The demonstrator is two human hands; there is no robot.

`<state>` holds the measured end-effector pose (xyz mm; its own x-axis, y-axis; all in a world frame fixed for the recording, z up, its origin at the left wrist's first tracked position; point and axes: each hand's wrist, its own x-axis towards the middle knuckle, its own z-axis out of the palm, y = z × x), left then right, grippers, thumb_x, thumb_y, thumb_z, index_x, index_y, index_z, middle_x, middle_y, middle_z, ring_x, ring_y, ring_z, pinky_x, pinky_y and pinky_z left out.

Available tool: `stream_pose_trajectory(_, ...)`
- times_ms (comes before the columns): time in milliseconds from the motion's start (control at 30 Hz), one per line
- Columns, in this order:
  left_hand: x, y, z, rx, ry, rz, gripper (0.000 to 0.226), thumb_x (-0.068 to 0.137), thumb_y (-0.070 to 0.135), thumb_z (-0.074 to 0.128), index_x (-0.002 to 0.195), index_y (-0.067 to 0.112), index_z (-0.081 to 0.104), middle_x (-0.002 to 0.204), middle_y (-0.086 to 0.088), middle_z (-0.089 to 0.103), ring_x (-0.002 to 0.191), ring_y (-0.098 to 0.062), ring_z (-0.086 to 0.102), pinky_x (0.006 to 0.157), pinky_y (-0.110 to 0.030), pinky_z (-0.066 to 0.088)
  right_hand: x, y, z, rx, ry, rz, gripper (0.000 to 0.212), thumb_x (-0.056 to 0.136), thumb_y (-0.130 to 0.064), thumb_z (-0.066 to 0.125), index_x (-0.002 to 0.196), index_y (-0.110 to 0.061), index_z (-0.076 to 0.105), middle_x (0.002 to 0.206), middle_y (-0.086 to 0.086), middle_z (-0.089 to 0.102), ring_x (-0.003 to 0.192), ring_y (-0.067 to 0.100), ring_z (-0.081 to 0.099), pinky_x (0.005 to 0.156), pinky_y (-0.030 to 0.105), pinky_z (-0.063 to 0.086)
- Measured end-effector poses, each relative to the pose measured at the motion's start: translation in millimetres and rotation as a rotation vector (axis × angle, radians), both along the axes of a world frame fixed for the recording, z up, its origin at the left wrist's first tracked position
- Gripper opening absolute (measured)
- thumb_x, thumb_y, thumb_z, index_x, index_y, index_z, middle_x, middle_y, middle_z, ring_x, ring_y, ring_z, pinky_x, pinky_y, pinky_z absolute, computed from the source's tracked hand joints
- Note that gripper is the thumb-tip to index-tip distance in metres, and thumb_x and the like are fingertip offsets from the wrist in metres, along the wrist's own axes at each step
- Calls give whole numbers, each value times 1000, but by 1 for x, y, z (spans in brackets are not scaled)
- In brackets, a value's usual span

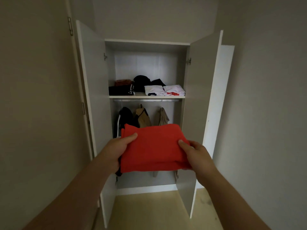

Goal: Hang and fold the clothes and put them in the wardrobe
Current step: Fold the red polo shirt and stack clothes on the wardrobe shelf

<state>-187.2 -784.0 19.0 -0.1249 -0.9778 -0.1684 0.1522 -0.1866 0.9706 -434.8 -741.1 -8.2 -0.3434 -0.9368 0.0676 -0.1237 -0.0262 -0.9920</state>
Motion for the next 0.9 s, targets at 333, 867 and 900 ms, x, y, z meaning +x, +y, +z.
stream_pose_trajectory(333,-34,-249,-3,-63,15,68,48,75,43,84,112,16,69,98,-10,78,88,-33,75,77,-49,62,-30,-245,10,-61,0,9,54,95,-45,63,139,-17,52,100,-13,61,89,12,65,64,26,54)
stream_pose_trajectory(867,-93,-618,13,-142,155,245,45,86,40,77,127,24,65,106,-8,77,94,-33,74,82,-51,59,-85,-625,62,-153,-160,114,43,87,-42,75,125,-27,61,114,-1,70,96,19,70,56,28,58)
stream_pose_trajectory(900,-95,-634,13,-143,164,273,39,86,40,77,121,24,67,99,-8,78,86,-32,76,71,-47,61,-87,-648,63,-150,-187,147,42,86,-41,77,123,-27,61,112,-1,70,95,19,70,57,28,58)
